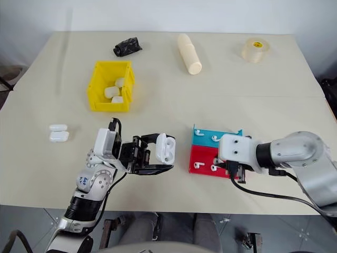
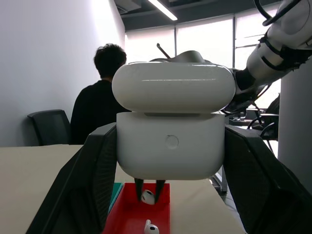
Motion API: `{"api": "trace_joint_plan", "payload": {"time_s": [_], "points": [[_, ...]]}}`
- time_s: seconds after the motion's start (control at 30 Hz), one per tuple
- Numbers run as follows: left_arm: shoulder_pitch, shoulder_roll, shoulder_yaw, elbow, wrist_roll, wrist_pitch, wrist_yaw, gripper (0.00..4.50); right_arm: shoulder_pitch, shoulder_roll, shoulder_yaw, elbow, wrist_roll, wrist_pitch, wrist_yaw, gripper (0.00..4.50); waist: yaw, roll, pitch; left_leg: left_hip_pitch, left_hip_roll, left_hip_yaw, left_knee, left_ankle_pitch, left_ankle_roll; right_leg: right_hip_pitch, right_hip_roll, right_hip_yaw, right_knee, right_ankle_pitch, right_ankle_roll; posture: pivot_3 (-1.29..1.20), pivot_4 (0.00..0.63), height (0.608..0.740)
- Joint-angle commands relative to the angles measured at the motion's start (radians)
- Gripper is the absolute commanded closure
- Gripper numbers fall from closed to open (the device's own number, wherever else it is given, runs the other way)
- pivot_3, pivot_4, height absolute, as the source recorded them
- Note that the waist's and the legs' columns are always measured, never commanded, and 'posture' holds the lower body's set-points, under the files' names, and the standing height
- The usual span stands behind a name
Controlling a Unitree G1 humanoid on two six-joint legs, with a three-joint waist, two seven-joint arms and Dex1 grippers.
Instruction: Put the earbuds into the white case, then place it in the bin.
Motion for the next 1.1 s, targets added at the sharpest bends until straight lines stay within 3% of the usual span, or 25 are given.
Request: {"api": "trace_joint_plan", "payload": {"time_s": [0.03, 0.17, 0.47, 0.63, 0.87, 1.1], "points": [[-0.002, -0.007, 0.021, -0.012, -0.031, -0.010, -0.014, 1.69, 0.060, 0.172, -0.148, -0.018, 0.142, -0.179, -0.043, 3.99, 0.000, 0.000, 0.000, 0.000, 0.000, 0.000, 0.000, 0.000, 0.000, 0.000, 0.000, 0.000, 0.000, 0.000, 0.000, 0.00, 0.150, 0.740], [-0.005, -0.033, 0.037, 0.004, -0.046, -0.015, -0.013, 1.69, 0.090, 0.359, -0.225, -0.054, 0.295, -0.218, -0.152, 3.99, -0.002, 0.000, 0.000, 0.000, 0.000, 0.000, 0.001, 0.000, 0.000, 0.000, 0.000, 0.000, 0.001, 0.000, 0.000, 0.00, 0.150, 0.740], [-0.029, -0.044, 0.026, 0.036, -0.051, 0.018, -0.051, 1.69, 0.143, 0.552, -0.184, -0.209, 0.483, -0.185, -0.437, 3.99, -0.005, 0.001, 0.000, 0.001, 0.001, 0.000, 0.000, 0.001, -0.001, -0.001, 0.001, 0.001, 0.002, 0.000, 0.000, 0.00, 0.150, 0.740], [-0.069, -0.051, 0.029, 0.052, -0.056, 0.044, -0.057, 1.69, 0.161, 0.675, -0.073, -0.255, 0.455, -0.278, -0.507, 3.99, -0.006, 0.001, 0.000, 0.001, -0.001, 0.000, 0.000, 0.001, -0.001, -0.001, 0.001, 0.001, 0.002, 0.000, 0.000, 0.00, 0.150, 0.740], [-0.105, -0.041, 0.034, 0.054, -0.067, 0.087, -0.073, 1.69, 0.203, 0.722, 0.115, -0.242, 0.360, -0.342, -0.515, 3.99, -0.010, 0.001, -0.001, 0.001, -0.004, 0.000, 0.000, 0.001, -0.001, -0.001, 0.001, 0.001, 0.003, 0.000, 0.000, 0.00, 0.150, 0.740], [-0.116, -0.040, 0.033, 0.035, -0.069, 0.112, -0.077, 1.69, 0.196, 0.735, 0.147, -0.163, 0.312, -0.427, -0.501, 3.99, -0.009, 0.001, -0.001, 0.001, -0.004, 0.000, 0.000, 0.001, -0.001, -0.001, 0.001, 0.002, 0.003, 0.000, 0.000, 0.00, 0.150, 0.740]]}}
